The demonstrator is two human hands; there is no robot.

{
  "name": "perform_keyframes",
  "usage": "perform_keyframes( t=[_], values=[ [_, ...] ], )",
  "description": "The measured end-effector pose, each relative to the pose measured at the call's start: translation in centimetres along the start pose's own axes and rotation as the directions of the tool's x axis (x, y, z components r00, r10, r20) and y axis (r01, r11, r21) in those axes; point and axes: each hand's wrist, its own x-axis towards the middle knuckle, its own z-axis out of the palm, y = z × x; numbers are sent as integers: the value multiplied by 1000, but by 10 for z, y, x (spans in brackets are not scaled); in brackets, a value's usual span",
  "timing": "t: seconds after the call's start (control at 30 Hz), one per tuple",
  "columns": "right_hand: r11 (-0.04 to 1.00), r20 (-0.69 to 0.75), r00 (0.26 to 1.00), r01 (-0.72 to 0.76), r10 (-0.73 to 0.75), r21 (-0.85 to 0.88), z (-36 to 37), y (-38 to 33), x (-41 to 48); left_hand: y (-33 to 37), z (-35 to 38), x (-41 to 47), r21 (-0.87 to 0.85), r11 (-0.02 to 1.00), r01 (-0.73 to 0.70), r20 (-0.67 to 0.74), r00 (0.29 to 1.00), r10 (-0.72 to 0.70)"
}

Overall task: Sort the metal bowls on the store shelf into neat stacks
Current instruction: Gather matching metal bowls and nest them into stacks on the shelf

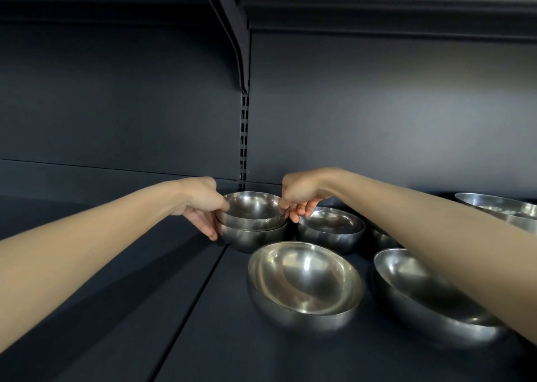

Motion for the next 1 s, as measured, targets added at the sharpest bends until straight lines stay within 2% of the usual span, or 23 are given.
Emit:
perform_keyframes(
  t=[0.23,0.4,0.5,0.6,0.7,0.8,1.0],
  values=[
    [1000,-6,1000,19,-19,10,1,1,-1,1,1,-1,26,1000,-5,-19,1000,6],
    [997,-54,996,68,-65,41,-8,8,-10,8,-4,-2,227,974,-10,-80,996,29],
    [996,-123,990,74,-67,51,-20,17,-19,23,-8,-3,428,903,-31,-201,971,129],
    [999,-172,985,40,-36,18,-34,32,-31,43,-5,3,503,857,-110,-251,931,267],
    [999,-193,981,0,-10,-52,-46,52,-42,68,8,11,484,841,-242,-218,897,383],
    [989,-199,980,-32,3,-141,-53,70,-49,89,26,18,477,803,-357,-123,878,463],
    [961,-183,983,-55,4,-270,-52,90,-50,110,52,41,576,710,-405,61,888,456]
  ],
)
